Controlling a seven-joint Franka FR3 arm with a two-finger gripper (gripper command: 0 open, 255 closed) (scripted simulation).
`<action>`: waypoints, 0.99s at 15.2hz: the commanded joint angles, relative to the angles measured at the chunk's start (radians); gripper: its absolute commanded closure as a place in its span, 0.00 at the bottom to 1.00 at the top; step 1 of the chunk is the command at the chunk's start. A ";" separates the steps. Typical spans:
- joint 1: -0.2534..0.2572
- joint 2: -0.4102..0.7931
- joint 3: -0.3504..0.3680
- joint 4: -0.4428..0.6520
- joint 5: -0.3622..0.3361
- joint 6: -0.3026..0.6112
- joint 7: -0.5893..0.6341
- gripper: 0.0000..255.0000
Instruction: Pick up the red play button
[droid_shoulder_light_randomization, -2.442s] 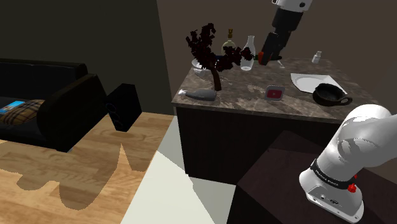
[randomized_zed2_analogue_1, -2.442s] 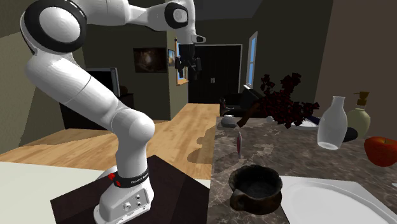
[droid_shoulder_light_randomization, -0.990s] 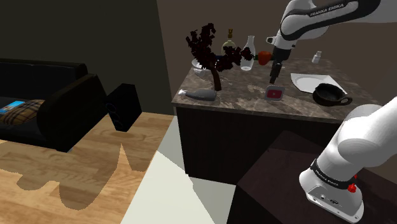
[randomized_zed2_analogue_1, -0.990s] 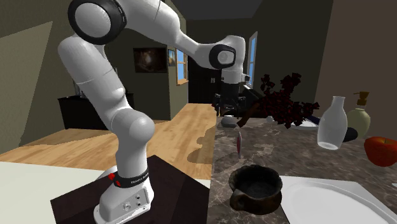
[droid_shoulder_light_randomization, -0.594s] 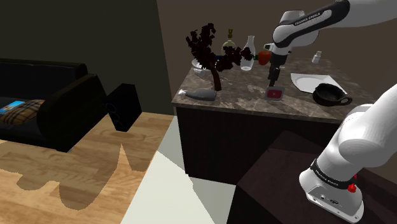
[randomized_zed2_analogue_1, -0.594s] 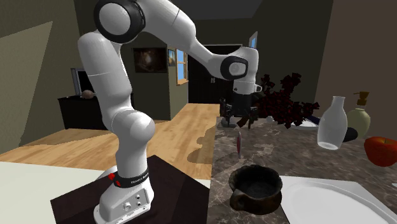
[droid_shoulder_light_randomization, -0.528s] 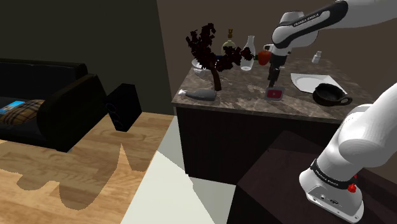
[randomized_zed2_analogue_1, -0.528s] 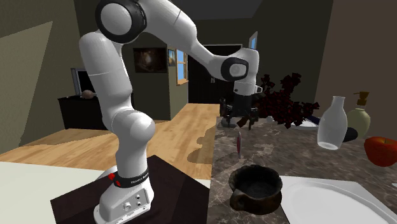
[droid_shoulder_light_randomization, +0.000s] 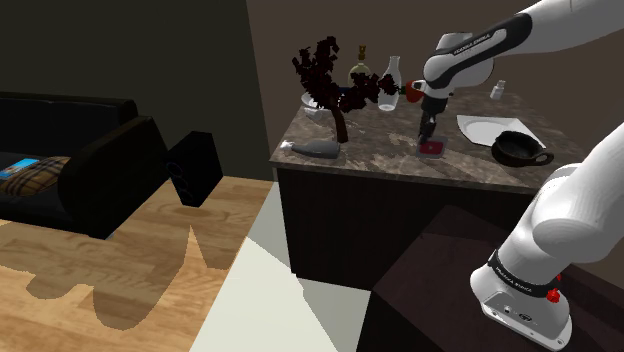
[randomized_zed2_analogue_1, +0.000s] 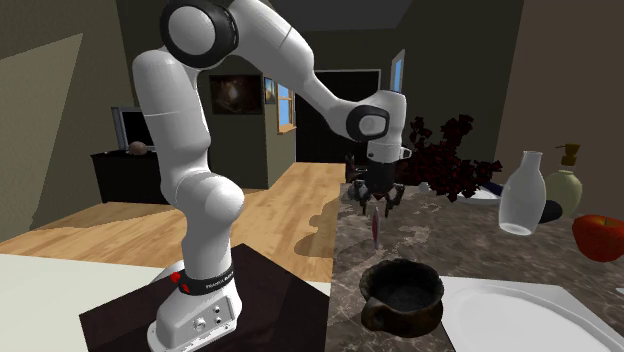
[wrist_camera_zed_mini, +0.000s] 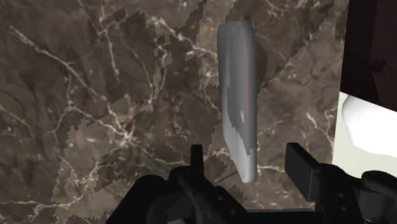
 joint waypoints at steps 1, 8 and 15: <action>0.000 0.002 -0.001 0.000 0.001 0.003 -0.001 1.00; 0.000 0.002 -0.001 0.000 0.002 0.002 -0.001 1.00; -0.004 -0.045 0.014 0.044 -0.023 -0.083 0.024 1.00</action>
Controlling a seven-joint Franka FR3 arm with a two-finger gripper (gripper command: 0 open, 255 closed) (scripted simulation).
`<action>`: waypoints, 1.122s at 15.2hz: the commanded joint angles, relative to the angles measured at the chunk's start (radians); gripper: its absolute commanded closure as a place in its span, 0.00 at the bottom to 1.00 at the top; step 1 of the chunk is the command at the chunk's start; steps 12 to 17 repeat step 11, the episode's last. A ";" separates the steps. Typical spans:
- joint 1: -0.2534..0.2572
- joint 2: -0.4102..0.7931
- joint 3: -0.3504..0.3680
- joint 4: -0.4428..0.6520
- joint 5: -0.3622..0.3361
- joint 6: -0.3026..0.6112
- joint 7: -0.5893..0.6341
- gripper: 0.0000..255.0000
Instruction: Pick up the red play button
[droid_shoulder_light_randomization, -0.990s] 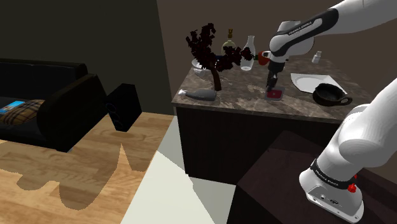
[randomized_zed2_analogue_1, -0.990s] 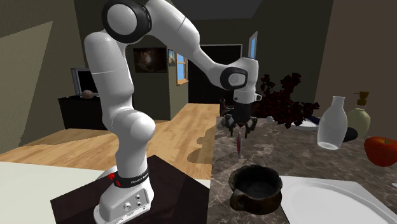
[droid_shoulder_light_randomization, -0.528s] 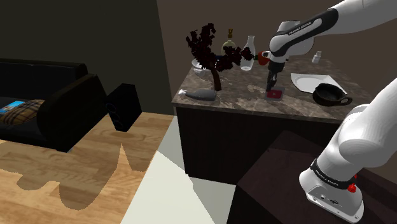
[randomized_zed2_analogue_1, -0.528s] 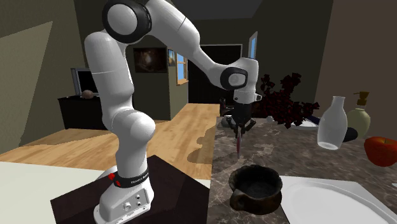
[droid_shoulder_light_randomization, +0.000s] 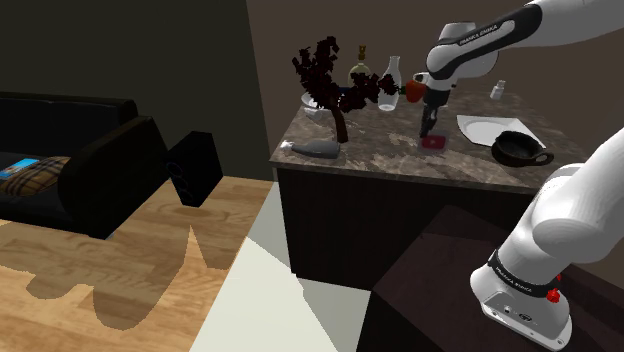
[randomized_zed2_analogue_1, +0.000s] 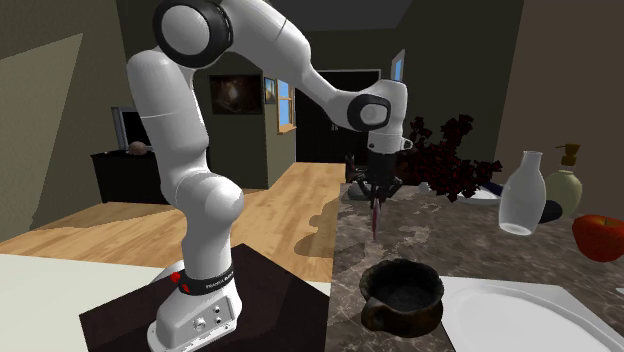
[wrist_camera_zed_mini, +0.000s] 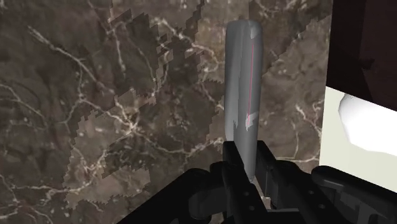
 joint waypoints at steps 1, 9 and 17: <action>-0.002 -0.016 0.005 0.016 -0.008 -0.030 0.008 1.00; -0.004 -0.059 0.023 0.089 -0.024 -0.142 0.028 1.00; -0.004 -0.059 0.023 0.091 -0.024 -0.144 0.029 1.00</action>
